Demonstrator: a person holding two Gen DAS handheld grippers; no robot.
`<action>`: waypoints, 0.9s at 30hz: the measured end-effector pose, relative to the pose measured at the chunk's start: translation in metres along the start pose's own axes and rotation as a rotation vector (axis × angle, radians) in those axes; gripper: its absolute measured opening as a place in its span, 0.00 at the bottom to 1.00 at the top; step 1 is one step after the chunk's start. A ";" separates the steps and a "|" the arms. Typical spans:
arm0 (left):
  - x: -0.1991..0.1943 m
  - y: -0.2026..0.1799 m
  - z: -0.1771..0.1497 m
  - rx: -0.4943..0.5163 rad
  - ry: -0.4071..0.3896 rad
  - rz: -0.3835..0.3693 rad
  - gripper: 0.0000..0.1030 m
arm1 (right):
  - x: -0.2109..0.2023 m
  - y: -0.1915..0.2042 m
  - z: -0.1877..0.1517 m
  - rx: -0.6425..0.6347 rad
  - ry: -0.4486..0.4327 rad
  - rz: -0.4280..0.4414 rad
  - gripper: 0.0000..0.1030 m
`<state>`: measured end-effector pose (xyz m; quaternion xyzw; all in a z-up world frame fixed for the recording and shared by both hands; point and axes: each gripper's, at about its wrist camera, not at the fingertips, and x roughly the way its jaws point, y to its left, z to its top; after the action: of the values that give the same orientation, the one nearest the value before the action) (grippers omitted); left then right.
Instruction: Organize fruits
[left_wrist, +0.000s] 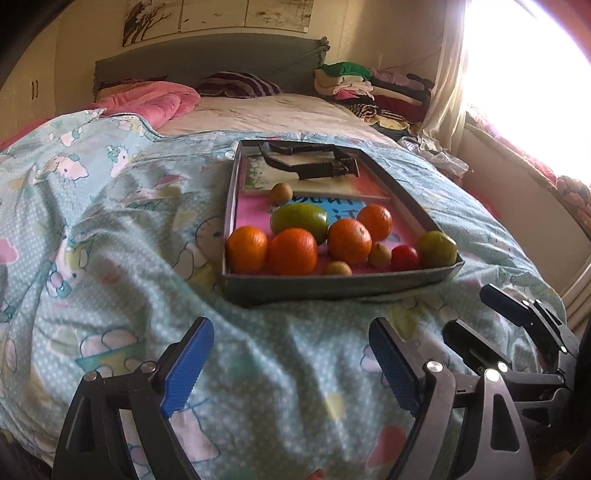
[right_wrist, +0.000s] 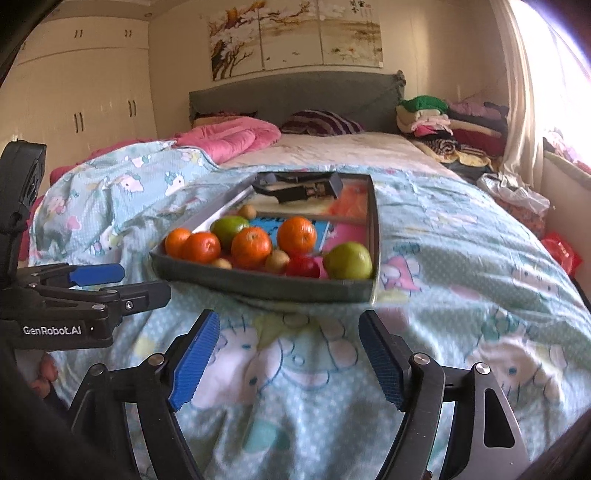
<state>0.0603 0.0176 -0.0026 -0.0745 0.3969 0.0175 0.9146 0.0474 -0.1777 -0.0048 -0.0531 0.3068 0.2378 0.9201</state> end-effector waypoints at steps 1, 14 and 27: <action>0.000 0.000 -0.002 -0.001 0.002 0.001 0.83 | -0.002 0.000 -0.002 0.007 0.004 0.001 0.77; -0.006 -0.004 -0.017 -0.004 0.019 0.003 0.83 | -0.012 -0.005 -0.010 0.065 -0.013 -0.016 0.77; -0.003 0.000 -0.020 -0.023 0.040 0.006 0.83 | -0.004 0.000 -0.010 0.046 0.009 -0.015 0.77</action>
<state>0.0438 0.0143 -0.0136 -0.0839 0.4152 0.0235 0.9056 0.0392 -0.1813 -0.0109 -0.0354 0.3159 0.2235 0.9214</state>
